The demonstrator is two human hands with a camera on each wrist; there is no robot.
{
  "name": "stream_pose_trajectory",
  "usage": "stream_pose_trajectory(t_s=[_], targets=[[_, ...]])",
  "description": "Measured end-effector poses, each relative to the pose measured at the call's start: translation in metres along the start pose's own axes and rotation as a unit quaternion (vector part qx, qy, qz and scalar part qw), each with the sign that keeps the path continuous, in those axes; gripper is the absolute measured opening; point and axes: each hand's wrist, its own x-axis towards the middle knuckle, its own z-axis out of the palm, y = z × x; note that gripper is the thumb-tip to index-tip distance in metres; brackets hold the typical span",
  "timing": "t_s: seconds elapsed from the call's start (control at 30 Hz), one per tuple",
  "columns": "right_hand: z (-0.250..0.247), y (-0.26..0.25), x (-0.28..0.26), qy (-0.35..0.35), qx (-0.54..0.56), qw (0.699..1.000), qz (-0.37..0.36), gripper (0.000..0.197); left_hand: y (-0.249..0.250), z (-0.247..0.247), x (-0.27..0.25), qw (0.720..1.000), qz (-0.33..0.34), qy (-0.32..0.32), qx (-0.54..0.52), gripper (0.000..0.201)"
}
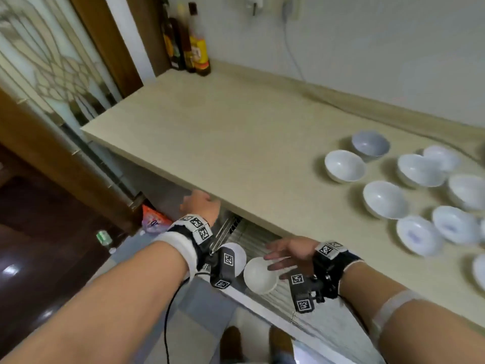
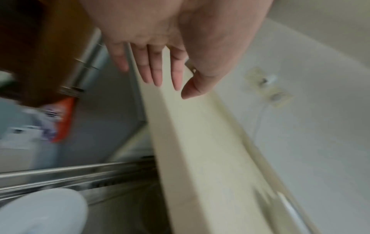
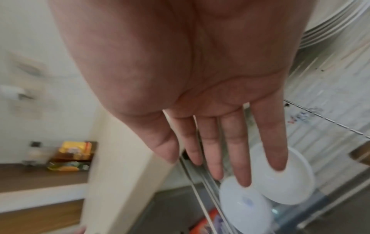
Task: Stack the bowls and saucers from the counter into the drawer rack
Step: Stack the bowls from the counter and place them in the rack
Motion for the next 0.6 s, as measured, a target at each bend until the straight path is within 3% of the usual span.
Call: stream_pose_trajectory(t_s=[0.03, 0.1, 0.17, 0.3, 0.33, 0.43, 0.5, 0.53, 0.6], targets=[[-0.004, -0.006, -0.013, 0.011, 0.042, 0.999, -0.031, 0.029, 0.023, 0.002, -0.002, 0.998, 0.048, -0.038, -0.012, 0.010], [-0.016, -0.017, -0.042, 0.054, 0.119, 0.987, -0.094, 0.027, 0.064, 0.012, -0.009, 0.985, 0.117, -0.122, -0.039, 0.017], [-0.035, -0.021, -0.066, 0.126, 0.182, 0.964, -0.148, 0.021, 0.096, 0.030, -0.018, 0.966, 0.146, -0.204, -0.064, 0.020], [-0.084, -0.001, -0.103, 0.288, 0.271, 0.904, -0.162, 0.012, 0.145, 0.075, -0.036, 0.933, 0.112, -0.319, -0.125, 0.007], [-0.097, 0.008, -0.112, 0.330, 0.284, 0.888, -0.148, 0.011, 0.156, 0.087, -0.040, 0.926, 0.098, -0.339, -0.134, 0.019], [-0.137, 0.042, -0.128, 0.430, 0.307, 0.844, -0.096, 0.023, 0.182, 0.119, -0.047, 0.918, 0.064, -0.358, -0.160, 0.055], [-0.162, 0.066, -0.129, 0.495, 0.255, 0.828, -0.058, 0.048, 0.197, 0.139, -0.049, 0.919, 0.042, -0.353, -0.169, 0.065], [-0.172, 0.075, -0.129, 0.522, 0.234, 0.819, -0.048, 0.051, 0.205, 0.148, -0.050, 0.921, 0.033, -0.349, -0.170, 0.066], [-0.184, 0.079, -0.131, 0.548, 0.223, 0.804, -0.059, 0.033, 0.218, 0.163, -0.050, 0.929, 0.029, -0.329, -0.165, 0.059]])
